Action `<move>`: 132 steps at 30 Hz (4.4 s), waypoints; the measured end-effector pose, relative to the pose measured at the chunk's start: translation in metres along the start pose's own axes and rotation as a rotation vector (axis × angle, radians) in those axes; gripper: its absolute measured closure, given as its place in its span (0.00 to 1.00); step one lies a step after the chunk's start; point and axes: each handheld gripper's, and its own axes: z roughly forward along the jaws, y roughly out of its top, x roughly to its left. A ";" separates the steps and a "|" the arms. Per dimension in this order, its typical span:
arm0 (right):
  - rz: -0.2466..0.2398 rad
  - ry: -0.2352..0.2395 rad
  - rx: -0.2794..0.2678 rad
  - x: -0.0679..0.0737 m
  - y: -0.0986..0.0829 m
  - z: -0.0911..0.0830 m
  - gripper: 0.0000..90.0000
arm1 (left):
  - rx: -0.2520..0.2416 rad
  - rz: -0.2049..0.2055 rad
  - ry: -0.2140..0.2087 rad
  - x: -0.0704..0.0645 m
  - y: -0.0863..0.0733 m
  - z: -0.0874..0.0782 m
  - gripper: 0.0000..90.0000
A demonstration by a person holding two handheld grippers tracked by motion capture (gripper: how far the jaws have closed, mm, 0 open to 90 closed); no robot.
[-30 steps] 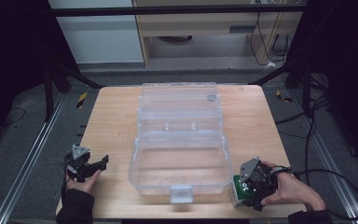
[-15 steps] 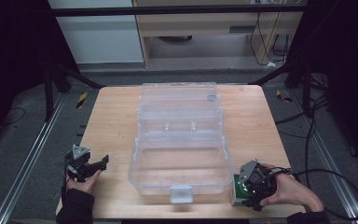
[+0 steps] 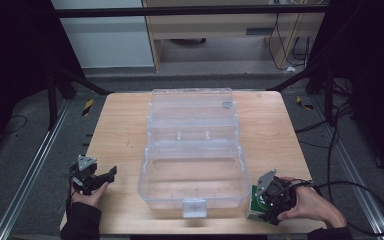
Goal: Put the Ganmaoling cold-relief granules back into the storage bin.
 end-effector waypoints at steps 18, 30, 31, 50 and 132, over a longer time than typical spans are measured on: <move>0.065 -0.044 -0.071 -0.001 -0.008 -0.030 0.18 | 0.003 0.001 0.001 0.000 0.000 0.000 0.26; 0.091 -0.083 -0.137 -0.006 -0.006 -0.066 0.18 | 0.008 0.002 0.001 -0.001 0.000 0.001 0.26; 0.091 -0.084 -0.139 -0.006 -0.006 -0.068 0.18 | 0.008 0.003 0.001 -0.001 0.000 0.001 0.26; 0.016 -0.115 -0.197 -0.007 0.040 -0.130 0.18 | 0.012 0.002 0.000 0.000 0.000 0.002 0.26; -0.098 0.020 -0.075 -0.027 0.109 -0.002 0.17 | 0.013 0.007 -0.003 0.002 0.000 0.005 0.26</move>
